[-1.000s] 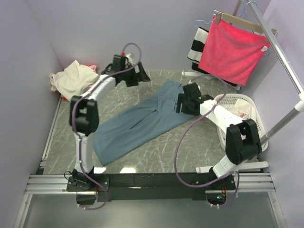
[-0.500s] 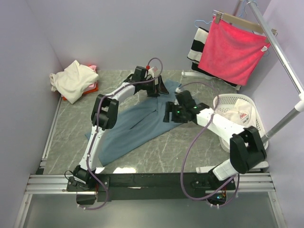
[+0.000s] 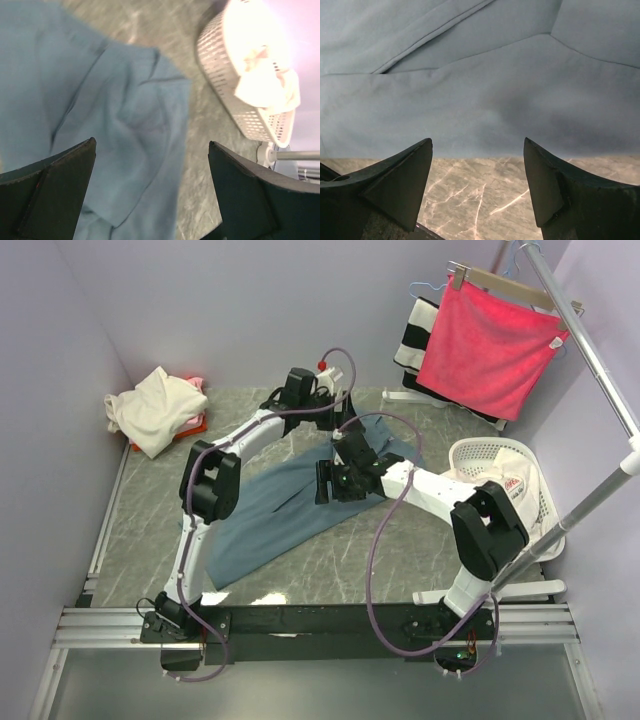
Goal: Fold and stack the t-shirts
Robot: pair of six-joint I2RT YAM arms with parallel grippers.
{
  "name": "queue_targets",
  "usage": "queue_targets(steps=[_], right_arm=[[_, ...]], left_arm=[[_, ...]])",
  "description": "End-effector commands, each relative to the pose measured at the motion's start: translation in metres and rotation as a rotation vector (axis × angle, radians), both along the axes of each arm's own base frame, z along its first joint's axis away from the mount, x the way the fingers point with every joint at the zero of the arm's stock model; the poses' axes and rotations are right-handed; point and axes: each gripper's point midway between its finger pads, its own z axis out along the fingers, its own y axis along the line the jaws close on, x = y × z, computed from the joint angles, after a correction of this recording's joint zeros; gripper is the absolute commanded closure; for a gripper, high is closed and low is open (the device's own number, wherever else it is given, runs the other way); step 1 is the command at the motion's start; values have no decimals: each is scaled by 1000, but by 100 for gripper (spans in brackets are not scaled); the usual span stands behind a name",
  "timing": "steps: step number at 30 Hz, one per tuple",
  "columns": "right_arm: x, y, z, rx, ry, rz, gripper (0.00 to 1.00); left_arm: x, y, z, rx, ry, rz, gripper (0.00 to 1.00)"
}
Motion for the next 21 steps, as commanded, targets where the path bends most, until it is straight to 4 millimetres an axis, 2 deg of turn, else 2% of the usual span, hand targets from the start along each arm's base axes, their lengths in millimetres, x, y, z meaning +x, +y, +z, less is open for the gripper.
queue_targets(steps=[1,2,3,4,5,6,9,13,16,21], right_arm=[[8,-3,37,23,-114,-28,20],[7,-4,39,22,-119,-29,19],[7,-6,39,16,-120,-35,19],[6,-8,41,9,-121,-39,19],[6,-10,42,4,-126,-42,19],[6,-10,43,3,-130,-44,19],[8,-12,45,-3,-137,-52,19],[9,-10,43,-4,-125,-50,19],[8,-8,40,-1,-117,-47,19],[5,-4,32,-9,-89,-33,19]], left_arm=[[-5,-17,72,-81,-204,-94,1],[-8,-23,68,-71,-200,-116,0],[-11,-25,36,-12,-121,-124,1],[-7,-28,39,3,-158,-134,1],[-13,-35,27,29,-141,-147,1],[-13,-34,5,79,-109,-137,1],[-21,-39,-28,154,-96,-144,1],[-22,-27,-66,306,-90,-103,1],[-23,-21,-82,390,-107,-96,1],[-11,6,-109,553,-115,-20,1]])
